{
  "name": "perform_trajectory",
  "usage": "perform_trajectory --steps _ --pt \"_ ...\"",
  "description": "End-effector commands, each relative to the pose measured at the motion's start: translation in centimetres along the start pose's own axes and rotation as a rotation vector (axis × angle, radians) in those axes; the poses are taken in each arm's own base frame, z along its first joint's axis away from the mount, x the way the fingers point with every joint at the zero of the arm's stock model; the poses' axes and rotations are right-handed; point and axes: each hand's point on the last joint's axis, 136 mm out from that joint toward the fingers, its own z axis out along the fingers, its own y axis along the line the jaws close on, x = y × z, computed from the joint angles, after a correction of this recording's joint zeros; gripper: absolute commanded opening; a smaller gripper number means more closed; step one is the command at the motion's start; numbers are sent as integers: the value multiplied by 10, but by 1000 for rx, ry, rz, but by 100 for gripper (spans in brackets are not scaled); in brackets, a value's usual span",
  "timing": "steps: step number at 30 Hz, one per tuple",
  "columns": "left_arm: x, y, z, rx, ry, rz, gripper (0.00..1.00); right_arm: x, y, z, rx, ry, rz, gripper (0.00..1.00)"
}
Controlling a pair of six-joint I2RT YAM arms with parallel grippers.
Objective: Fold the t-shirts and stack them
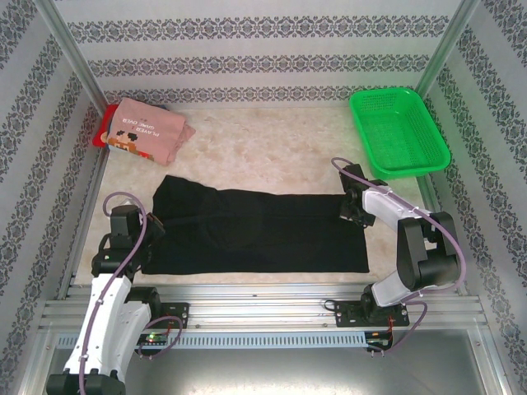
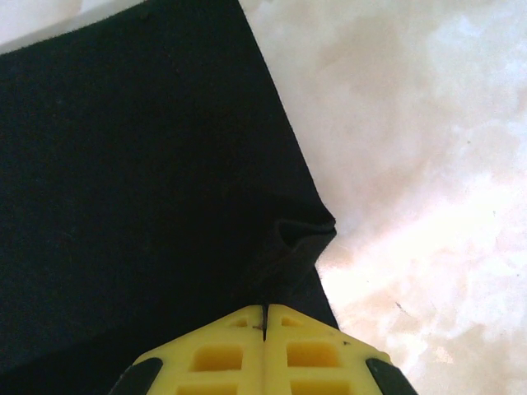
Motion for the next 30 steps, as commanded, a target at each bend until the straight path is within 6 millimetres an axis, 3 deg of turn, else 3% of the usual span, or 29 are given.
perform_trajectory --steps 1,11,19,26,30 --pt "3 9 1 -27 -1 -33 0 6 -8 -1 40 -1 13 0" --pt "10 12 5 -27 17 -41 0 18 -11 5 56 39 55 2" --pt "20 18 9 -33 40 -65 1 32 -18 9 79 70 110 18" --pt "20 26 5 -72 24 -86 42 35 -23 -1 65 49 165 37" --pt "10 27 -7 -100 -12 -83 47 25 -30 -19 44 -12 194 41"
